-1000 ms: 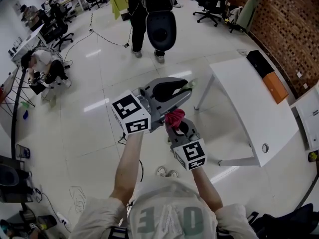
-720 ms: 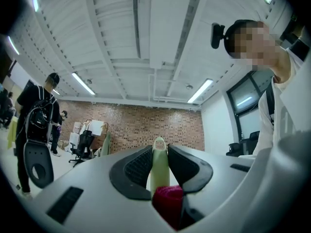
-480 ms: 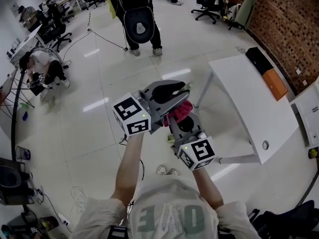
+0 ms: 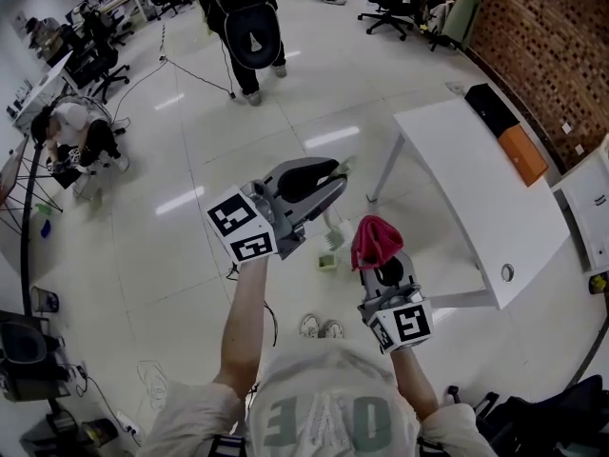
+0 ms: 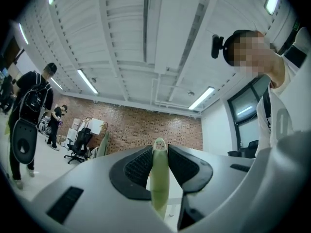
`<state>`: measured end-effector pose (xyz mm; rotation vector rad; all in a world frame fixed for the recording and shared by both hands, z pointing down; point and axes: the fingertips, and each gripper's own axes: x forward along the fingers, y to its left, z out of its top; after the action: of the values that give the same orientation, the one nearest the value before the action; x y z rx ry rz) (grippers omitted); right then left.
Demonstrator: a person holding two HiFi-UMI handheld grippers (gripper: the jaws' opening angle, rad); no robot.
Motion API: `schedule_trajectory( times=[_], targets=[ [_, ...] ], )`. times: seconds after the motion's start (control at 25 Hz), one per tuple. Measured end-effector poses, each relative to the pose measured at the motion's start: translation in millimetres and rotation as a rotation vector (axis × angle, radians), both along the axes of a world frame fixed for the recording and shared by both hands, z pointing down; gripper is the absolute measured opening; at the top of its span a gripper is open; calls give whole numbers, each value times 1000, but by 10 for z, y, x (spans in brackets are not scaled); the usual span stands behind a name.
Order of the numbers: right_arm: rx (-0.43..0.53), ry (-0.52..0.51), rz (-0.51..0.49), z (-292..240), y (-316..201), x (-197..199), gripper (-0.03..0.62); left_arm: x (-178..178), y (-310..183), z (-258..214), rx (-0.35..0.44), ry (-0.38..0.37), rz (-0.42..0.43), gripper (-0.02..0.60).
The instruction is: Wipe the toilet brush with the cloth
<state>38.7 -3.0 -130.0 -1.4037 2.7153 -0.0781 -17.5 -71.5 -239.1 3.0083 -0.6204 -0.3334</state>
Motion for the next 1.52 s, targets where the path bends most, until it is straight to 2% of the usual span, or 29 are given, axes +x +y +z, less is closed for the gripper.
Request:
schedule_trajectory(
  times=[0.12, 0.28, 0.52, 0.72, 0.92, 1.0, 1.12, 1.36, 1.52],
  targets=[
    [-87, 0, 86, 278, -56, 320, 31, 19, 76, 101, 26, 23, 65, 107],
    [-89, 8, 128, 350, -123, 505, 31, 35, 203, 197, 79, 21, 153, 107],
    [-106, 15, 156, 453, -188, 693, 31, 85, 137, 325, 73, 16, 178, 107],
    [-137, 26, 169, 526, -323, 808, 31, 110, 0, 458, 38, 9, 183, 107],
    [-119, 42, 159, 836, -526, 819, 31, 87, -193, 904, 20, -14, 188, 107],
    [-90, 112, 151, 1261, -608, 809, 31, 86, -247, 1286, 35, -44, 207, 107],
    [-83, 169, 161, 2231, -792, 821, 31, 72, -381, 2138, 64, -84, 241, 107],
    [-100, 138, 221, 4535, -1199, 1030, 31, 101, -737, 4398, 75, -90, 306, 107],
    [-89, 87, 257, 5693, -1384, 1181, 31, 151, -917, 5799, 51, -121, 334, 107]
  ],
)
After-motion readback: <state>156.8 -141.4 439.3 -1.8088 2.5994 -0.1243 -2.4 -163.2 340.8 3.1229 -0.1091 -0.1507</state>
